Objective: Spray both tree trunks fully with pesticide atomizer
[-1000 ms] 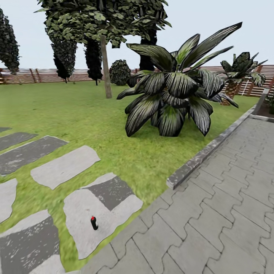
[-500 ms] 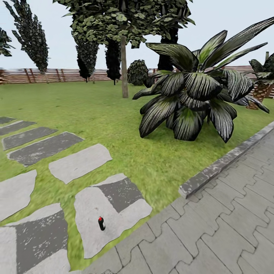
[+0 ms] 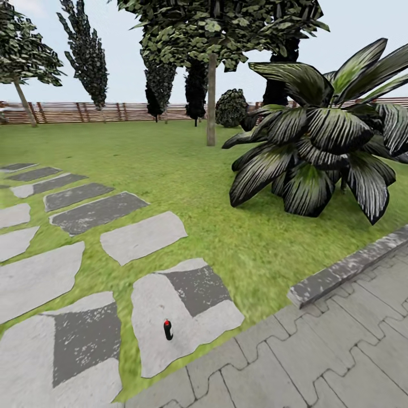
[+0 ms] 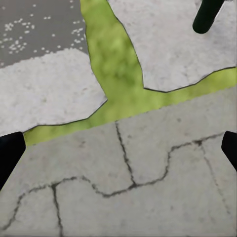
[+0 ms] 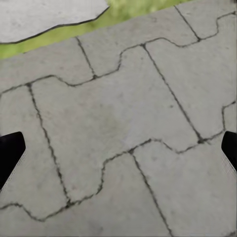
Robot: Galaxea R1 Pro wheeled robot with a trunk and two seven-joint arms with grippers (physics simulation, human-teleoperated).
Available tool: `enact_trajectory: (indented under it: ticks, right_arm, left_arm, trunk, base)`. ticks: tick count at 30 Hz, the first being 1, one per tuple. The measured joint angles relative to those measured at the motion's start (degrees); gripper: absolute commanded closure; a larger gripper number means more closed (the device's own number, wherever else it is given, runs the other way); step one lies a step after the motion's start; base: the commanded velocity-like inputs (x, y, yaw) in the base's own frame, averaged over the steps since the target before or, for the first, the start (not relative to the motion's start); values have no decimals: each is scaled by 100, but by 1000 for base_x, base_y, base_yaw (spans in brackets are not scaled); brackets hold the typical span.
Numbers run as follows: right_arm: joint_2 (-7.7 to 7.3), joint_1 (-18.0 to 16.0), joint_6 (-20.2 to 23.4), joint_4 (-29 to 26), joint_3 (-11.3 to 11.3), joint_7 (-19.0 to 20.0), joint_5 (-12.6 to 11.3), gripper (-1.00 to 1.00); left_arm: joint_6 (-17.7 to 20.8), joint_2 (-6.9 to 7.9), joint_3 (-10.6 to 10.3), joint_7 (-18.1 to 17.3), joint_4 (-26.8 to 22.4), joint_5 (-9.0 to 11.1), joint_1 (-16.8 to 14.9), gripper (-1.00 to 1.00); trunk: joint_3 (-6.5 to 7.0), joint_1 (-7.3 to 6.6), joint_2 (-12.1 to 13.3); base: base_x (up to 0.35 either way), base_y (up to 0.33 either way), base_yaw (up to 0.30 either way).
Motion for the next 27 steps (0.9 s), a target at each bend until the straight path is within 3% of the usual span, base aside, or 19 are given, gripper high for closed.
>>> enact_trajectory:
  ticks: [14,27]
  right_arm:
    - [4,0,0,0,8,0,0,-100]
    - [0,1,1,-2,8,10,0,-100]
  left_arm:
    - [0,0,0,-1,1,0,0,-100]
    - [-6,-9,-6,-1,3,0,-2,-100]
  trunk:
    - [0,0,0]
    - [0,2,0]
  base:
    - [236,-167,272]
    - [60,-203,33]
